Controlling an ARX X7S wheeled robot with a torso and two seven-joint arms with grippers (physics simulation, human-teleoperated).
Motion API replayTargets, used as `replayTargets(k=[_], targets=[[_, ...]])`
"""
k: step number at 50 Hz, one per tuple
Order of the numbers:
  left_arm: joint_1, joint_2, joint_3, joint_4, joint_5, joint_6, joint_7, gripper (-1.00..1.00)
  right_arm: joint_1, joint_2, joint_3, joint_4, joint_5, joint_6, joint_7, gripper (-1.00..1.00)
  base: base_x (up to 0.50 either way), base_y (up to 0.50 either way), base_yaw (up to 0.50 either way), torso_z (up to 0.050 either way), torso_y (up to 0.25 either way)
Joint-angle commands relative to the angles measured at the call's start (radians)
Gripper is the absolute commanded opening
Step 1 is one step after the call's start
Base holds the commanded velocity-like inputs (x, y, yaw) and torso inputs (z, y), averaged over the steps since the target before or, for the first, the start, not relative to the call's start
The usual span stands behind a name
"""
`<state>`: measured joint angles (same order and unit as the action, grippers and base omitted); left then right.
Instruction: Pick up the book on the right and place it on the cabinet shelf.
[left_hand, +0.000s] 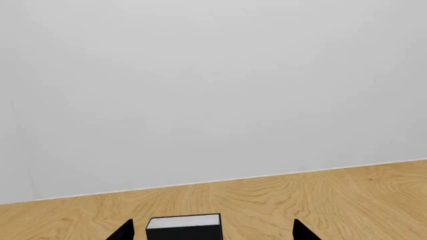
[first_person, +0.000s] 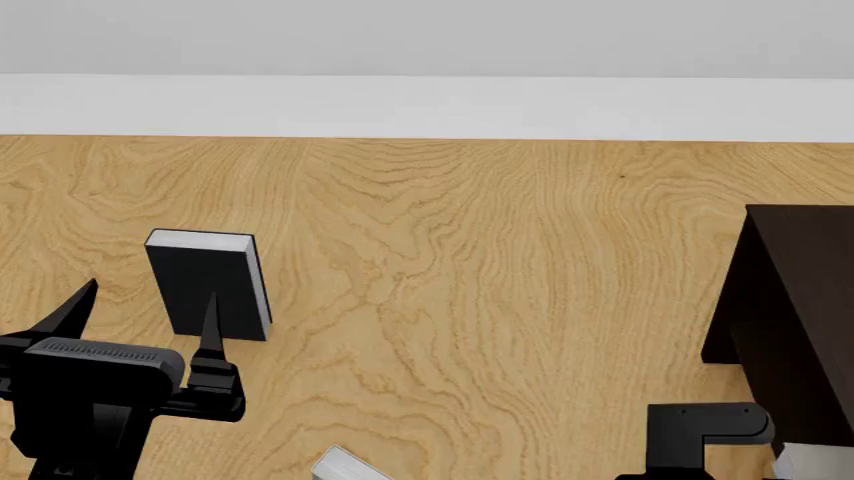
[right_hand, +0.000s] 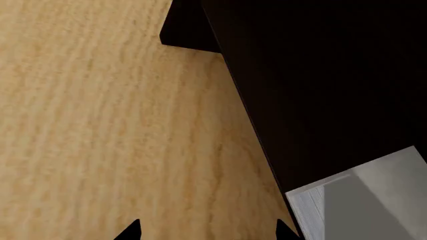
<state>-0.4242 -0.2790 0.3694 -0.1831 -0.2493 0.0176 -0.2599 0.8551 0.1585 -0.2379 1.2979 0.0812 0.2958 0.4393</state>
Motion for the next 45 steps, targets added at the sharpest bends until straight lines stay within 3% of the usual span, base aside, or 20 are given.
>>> replayTargets(k=[1, 45], targets=[[-0.004, 0.001, 0.004, -0.014, 0.002, 0.008, -0.001, 1.0, 0.037, 0.044, -0.012, 0.011, -0.07, 0.02, 0.032, 1.0, 0.01, 0.0, -0.01, 0.0, 0.0], [0.008, -0.017, 0.012, 0.045, -0.015, -0.025, -0.02, 1.0, 0.038, -0.061, -0.054, 0.009, -0.072, -0.12, -0.177, 1.0, 0.0, 0.0, 0.0, 0.0, 0.0]])
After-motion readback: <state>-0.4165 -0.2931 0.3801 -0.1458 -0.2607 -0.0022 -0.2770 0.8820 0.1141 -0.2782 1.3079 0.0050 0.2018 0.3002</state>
